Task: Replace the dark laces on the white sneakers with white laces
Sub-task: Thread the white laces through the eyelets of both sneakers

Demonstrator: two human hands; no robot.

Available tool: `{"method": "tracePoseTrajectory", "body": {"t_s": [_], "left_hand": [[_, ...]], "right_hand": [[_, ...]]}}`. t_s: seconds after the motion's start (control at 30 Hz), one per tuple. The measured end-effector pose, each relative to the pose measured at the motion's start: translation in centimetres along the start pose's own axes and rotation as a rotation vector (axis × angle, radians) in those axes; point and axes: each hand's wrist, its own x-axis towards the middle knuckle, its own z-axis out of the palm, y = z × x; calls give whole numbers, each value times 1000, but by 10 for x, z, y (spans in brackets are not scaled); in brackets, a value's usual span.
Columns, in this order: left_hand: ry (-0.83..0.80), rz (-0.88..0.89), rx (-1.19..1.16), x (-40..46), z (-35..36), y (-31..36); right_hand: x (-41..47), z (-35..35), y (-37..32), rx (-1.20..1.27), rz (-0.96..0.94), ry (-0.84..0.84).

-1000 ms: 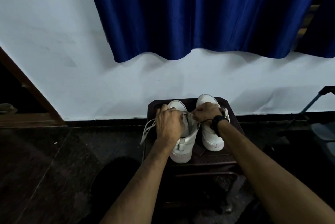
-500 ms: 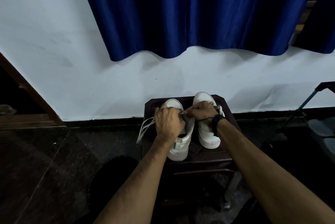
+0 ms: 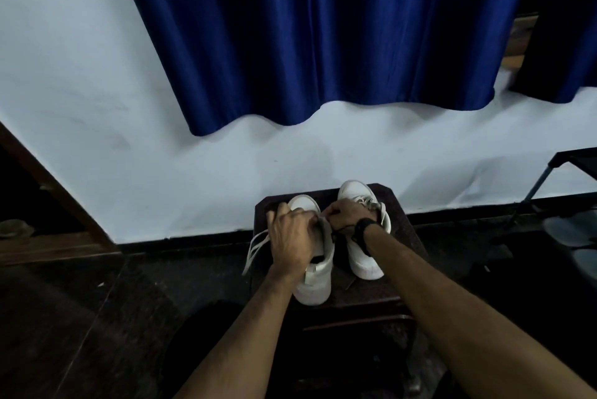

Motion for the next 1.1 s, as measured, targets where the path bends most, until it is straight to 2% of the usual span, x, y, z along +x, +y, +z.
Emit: {"method": "tracePoseTrajectory", "body": {"t_s": [0.13, 0.23, 0.33, 0.4, 0.47, 0.53, 0.57, 0.6, 0.7, 0.73, 0.87, 0.93, 1.0, 1.03, 1.1], "left_hand": [[-2, 12, -13, 0, -2, 2], [8, 5, -48, -2, -4, 1], [0, -29, -55, -4, -5, 0], [-15, -48, -52, -5, -7, 1], [-21, -58, -50, -5, -8, 1], [-15, -71, -53, -6, -8, 1], [-5, -79, -59, -6, -8, 1], [7, -85, -64, -7, -8, 1], [36, -90, -59, -8, -9, 1], [41, -91, -55, -8, -8, 1], [40, -88, -49, -8, -6, 1], [55, -97, -50, -8, -6, 0], [59, -107, -48, -8, -6, 0], [58, -111, -52, -8, -5, 0], [62, -110, -61, -8, -4, 0]], "right_hand": [[-12, 1, -7, -183, 38, 251], [-21, 0, -7, -68, 20, 402], [-24, -6, -1, 342, -11, 548], [-35, -9, -3, 551, -83, 589], [-48, -15, -8, 848, -172, 530], [-59, -32, -14, 1183, -200, 395], [-62, -44, -13, 1196, -207, 386], [-65, -58, -12, 1074, -218, 429], [-76, -93, -3, 222, -313, 654], [-80, -97, -2, -39, -338, 650], [-86, -75, 1, -846, -260, 310], [-87, -67, 6, -926, -321, 271], [-85, -76, 10, -671, -344, 334], [-86, -83, 12, -440, -349, 384], [-88, -100, 12, 275, -445, 500]]}}
